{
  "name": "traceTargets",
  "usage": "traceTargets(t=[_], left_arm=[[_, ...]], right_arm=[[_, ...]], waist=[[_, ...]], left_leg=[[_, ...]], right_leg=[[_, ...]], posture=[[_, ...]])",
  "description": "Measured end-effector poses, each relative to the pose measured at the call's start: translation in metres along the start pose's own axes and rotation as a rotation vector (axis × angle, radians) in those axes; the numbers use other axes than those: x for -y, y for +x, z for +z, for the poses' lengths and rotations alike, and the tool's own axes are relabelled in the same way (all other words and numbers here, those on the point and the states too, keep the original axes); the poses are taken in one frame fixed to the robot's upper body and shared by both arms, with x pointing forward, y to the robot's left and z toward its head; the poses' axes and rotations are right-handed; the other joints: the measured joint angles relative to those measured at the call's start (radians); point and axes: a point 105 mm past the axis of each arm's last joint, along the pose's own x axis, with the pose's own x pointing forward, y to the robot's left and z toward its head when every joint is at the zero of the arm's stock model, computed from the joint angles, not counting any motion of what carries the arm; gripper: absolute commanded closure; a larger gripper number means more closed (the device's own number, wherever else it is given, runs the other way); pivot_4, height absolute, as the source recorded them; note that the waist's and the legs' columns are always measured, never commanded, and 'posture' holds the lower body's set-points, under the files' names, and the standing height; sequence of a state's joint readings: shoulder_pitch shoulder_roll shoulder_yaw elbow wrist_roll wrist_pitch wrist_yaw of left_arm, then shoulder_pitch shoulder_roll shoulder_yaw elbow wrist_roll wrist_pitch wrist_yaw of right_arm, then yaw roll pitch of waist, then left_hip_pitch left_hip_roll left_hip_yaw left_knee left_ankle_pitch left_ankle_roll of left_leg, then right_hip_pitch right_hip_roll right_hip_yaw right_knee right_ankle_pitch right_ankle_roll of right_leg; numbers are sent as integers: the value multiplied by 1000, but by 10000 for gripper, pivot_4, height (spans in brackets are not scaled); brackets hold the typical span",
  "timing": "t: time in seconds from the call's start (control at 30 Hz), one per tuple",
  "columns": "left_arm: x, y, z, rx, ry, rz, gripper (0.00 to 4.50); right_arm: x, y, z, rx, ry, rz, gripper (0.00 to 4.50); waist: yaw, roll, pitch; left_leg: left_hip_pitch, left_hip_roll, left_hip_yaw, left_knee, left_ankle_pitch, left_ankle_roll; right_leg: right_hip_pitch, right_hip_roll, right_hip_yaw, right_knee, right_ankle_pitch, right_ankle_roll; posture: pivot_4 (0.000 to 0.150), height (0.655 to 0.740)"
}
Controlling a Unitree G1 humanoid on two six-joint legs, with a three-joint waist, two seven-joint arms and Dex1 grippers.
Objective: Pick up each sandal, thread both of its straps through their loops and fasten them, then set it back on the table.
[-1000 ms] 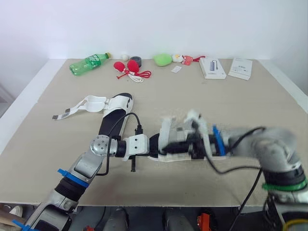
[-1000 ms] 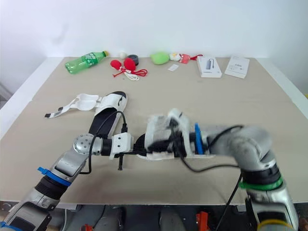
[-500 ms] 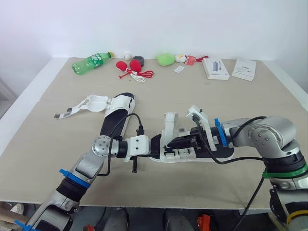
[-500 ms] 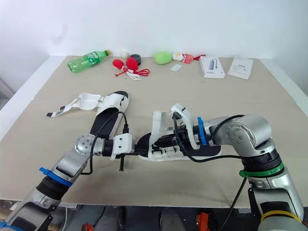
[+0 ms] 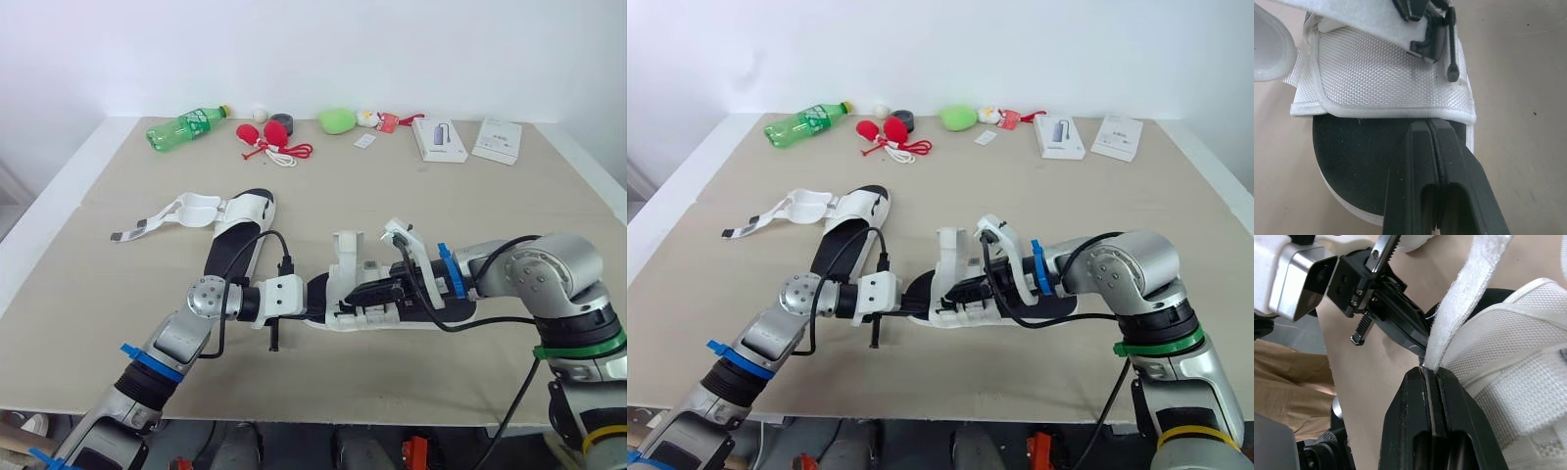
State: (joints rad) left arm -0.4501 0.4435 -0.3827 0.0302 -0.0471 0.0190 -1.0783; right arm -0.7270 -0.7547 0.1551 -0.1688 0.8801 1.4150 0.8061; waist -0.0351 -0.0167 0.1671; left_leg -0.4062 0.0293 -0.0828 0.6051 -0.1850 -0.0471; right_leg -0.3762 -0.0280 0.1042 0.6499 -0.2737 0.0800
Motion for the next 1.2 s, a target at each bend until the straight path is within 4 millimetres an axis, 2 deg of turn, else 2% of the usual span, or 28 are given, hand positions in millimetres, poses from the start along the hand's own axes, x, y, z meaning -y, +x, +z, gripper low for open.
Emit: traceTargets(t=[0.67, 1.2], left_arm=[[0, 0, 0, 0, 2, -1, 45000], [0, 1, 0, -4, 6, 0, 45000]], right_arm=[[-17, 1, -4, -13, 71, 61, 44795], [-4, 3, -6, 9, 60, -1, 44795]], waist=[[0, 0, 0], [0, 0, 0]], left_leg=[[0, 0, 0, 0, 0, 0], [0, 0, 0, 0, 0, 0]], right_leg=[[0, 0, 0, 0, 0, 0], [0, 0, 0, 0, 0, 0]], posture=[[1500, 7400], [1500, 7400]])
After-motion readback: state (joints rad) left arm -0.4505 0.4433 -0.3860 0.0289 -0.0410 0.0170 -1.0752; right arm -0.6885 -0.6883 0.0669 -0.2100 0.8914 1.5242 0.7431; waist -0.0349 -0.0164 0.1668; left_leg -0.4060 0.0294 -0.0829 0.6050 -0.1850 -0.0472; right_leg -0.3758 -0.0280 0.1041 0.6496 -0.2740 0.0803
